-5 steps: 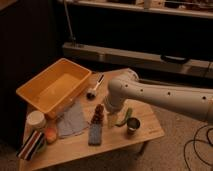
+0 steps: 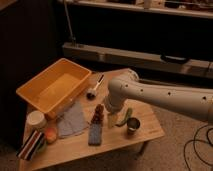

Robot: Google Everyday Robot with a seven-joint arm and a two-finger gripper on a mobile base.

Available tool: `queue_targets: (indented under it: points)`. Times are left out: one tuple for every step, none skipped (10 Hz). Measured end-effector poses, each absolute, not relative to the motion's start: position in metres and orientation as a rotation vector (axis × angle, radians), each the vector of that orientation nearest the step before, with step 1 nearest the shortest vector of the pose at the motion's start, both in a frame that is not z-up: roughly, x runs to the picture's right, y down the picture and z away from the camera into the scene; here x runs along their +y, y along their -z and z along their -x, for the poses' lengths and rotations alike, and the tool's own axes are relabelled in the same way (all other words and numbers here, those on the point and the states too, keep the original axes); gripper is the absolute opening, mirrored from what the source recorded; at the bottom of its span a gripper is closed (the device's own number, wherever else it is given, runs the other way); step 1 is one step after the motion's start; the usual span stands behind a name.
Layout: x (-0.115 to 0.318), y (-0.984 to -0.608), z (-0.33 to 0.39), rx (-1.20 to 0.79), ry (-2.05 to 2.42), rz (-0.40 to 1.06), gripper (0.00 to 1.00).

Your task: Place towel in metal cup

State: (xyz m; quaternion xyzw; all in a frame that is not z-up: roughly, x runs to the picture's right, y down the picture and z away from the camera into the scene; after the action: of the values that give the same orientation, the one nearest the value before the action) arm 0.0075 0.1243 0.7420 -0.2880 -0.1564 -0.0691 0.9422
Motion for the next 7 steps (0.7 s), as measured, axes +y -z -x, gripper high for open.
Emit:
queue_targets:
  points:
    - [0.1243,-0.742,-0.0075,-0.319,0.141,0.587,0.8]
    - [0.1243,-0.742,-0.0075,-0.319,0.141,0.587,0.8]
    - [0.1243,-0.742,-0.0075,-0.319,0.141,0.587,0.8]
    - [0.1243,-0.742,-0.0075,-0.319,0.141,0.587,0.8]
    - [0.1243,-0.742,-0.0076,-0.319,0.141,0.587,0.8]
    - [0.1243,-0.742,-0.0076,-0.319,0.141,0.587,0.8]
    - [0.1243,-0.742,-0.0076,-0.319,0.141,0.587,0.8]
